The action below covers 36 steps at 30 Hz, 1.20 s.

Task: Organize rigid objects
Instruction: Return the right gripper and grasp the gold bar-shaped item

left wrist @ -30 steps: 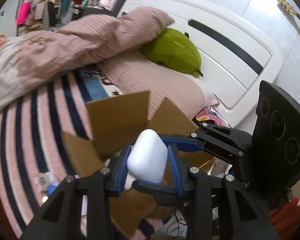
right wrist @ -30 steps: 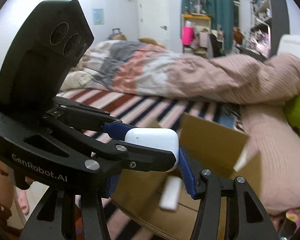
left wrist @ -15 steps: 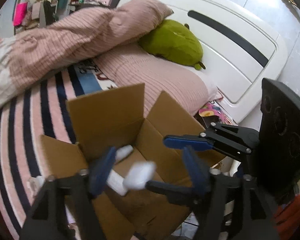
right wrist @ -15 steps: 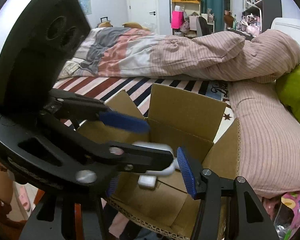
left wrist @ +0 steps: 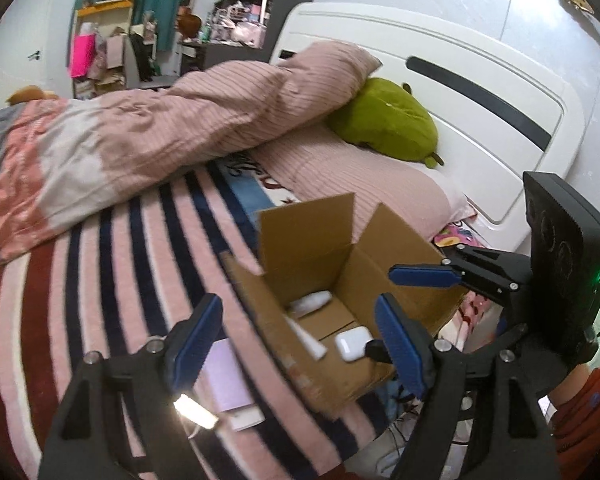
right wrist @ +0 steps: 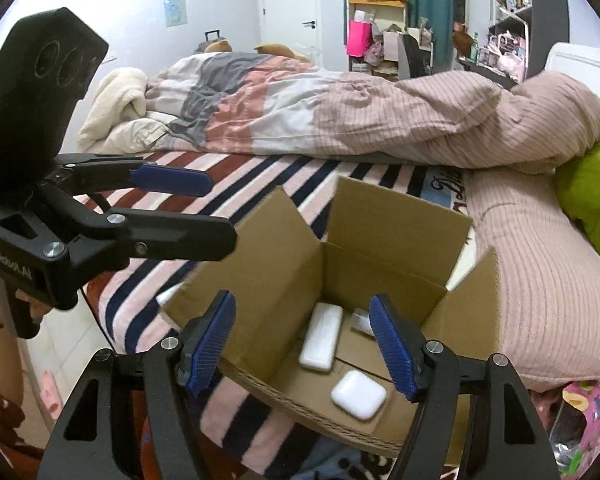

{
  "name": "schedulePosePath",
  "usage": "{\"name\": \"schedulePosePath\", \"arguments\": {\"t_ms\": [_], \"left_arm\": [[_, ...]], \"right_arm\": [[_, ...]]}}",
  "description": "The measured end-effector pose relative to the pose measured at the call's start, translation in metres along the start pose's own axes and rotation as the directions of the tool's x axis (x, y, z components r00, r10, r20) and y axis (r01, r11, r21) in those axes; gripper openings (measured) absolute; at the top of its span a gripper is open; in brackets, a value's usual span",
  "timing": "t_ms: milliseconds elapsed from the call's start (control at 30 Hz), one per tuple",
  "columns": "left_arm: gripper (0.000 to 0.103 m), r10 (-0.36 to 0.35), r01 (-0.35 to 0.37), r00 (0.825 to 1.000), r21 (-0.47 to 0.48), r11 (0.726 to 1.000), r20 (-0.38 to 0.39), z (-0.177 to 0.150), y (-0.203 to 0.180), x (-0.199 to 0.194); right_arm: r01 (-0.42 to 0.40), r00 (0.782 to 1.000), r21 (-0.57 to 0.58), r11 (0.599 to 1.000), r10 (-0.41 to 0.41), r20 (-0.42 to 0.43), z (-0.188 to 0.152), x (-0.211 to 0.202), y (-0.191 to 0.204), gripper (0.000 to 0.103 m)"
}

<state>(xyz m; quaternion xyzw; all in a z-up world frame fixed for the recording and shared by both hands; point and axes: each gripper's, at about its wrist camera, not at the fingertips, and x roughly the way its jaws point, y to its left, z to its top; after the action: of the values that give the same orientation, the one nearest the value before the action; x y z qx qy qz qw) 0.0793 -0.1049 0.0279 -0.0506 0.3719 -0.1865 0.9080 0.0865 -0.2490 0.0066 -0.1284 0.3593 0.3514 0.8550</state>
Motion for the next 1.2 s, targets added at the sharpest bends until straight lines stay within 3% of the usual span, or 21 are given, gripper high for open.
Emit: {"name": "schedulePosePath", "arguments": {"t_ms": [200, 233, 400, 567, 733, 867, 933, 1033, 1200], "left_arm": [[0.078, 0.076, -0.072, 0.996, -0.064, 0.995, 0.050, -0.023, 0.049, -0.038], [0.084, 0.100, -0.096, 0.993, -0.070, 0.993, 0.057, -0.030, 0.059, -0.043], [0.087, 0.165, -0.156, 0.984, -0.116, 0.981, 0.068, -0.064, 0.104, -0.060], [0.087, 0.229, -0.218, 0.973, -0.173, 0.960, 0.043, -0.099, 0.147, -0.060], [0.087, 0.244, -0.236, 0.970, -0.223, 0.946, 0.006, -0.131, 0.179, -0.048], [0.087, 0.217, -0.211, 0.976, -0.247, 0.946, -0.003, -0.150, 0.191, -0.040], [0.087, 0.221, -0.217, 0.975, -0.252, 0.943, -0.012, -0.155, 0.194, -0.036], [0.087, 0.217, -0.215, 0.976, -0.262, 0.941, -0.021, -0.160, 0.195, -0.032], [0.087, 0.207, -0.204, 0.978, -0.268, 0.942, -0.021, -0.159, 0.194, -0.031]], "right_arm": [[-0.027, 0.999, -0.060, 0.998, 0.028, 0.019, 0.017, 0.008, 0.043, 0.066], [-0.034, 0.999, -0.071, 0.997, 0.036, 0.024, 0.020, 0.010, 0.051, 0.066], [-0.114, 0.993, -0.130, 0.985, 0.117, 0.015, 0.035, 0.034, 0.099, 0.066], [-0.233, 0.972, -0.145, 0.961, 0.226, -0.069, 0.036, 0.080, 0.138, 0.066], [-0.250, 0.957, -0.149, 0.957, 0.222, -0.185, 0.024, 0.132, 0.157, 0.065], [-0.152, 0.955, -0.149, 0.977, 0.106, -0.276, 0.012, 0.174, 0.149, 0.041], [-0.098, 0.952, -0.155, 0.983, 0.047, -0.302, 0.008, 0.190, 0.141, 0.039], [-0.059, 0.934, -0.134, 0.989, 0.007, -0.358, 0.002, 0.209, 0.130, 0.026], [-0.047, 0.920, -0.142, 0.989, -0.012, -0.392, -0.002, 0.224, 0.125, 0.014]]}}
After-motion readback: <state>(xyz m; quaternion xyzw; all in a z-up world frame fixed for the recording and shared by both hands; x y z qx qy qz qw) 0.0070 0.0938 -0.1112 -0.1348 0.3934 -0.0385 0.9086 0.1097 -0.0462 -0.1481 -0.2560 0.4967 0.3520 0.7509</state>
